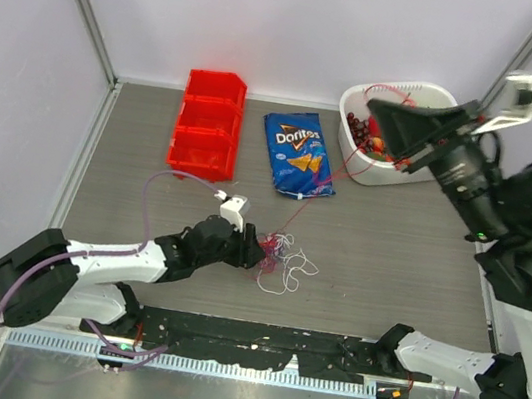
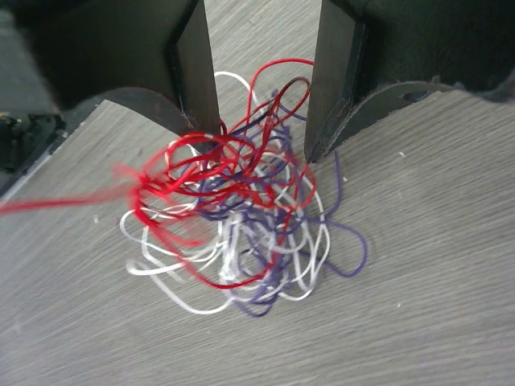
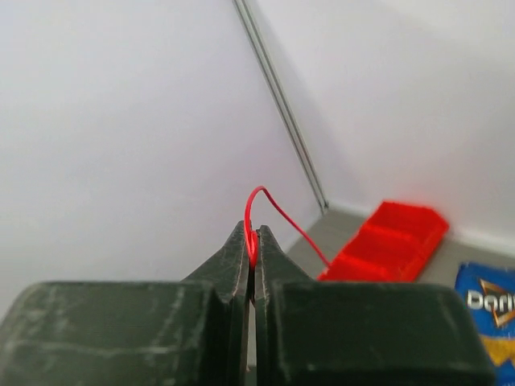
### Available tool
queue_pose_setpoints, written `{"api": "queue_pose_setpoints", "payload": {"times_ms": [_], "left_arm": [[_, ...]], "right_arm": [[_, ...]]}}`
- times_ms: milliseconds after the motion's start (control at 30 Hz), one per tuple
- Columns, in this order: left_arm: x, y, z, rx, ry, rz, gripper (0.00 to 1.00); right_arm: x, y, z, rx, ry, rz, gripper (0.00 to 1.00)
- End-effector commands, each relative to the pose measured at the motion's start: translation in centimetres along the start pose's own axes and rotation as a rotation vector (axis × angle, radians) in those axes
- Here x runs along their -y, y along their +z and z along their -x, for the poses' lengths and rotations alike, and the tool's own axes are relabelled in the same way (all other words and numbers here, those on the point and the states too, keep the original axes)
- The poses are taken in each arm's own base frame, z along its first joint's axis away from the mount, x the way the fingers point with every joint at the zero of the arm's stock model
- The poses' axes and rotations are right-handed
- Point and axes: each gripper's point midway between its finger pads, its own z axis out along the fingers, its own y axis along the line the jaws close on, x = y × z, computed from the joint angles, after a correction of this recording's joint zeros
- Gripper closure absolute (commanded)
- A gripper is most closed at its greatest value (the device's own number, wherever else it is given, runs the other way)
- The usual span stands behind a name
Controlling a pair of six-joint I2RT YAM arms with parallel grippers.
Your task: Untangle the cables
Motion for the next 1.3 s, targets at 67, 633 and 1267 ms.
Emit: {"api": "queue_pose_setpoints", "payload": {"times_ms": [67, 633, 1267], "left_arm": [[-0.9, 1.0, -0.2, -0.011, 0.017, 0.056, 0.49], [6.5, -3.8, 5.3, 0.145, 0.093, -0.274, 0.07], [12.5, 3.8, 6.3, 0.139, -0.008, -0.507, 0.25]], "right_arm": [[-2.4, -2.1, 8.0, 0.21, -0.07, 0.044, 0.99], [-3.8, -2.4, 11.1, 0.293, -0.128, 0.086, 0.99], [-5.3, -2.2, 10.7, 0.276, -0.064, 0.162, 0.99]]}}
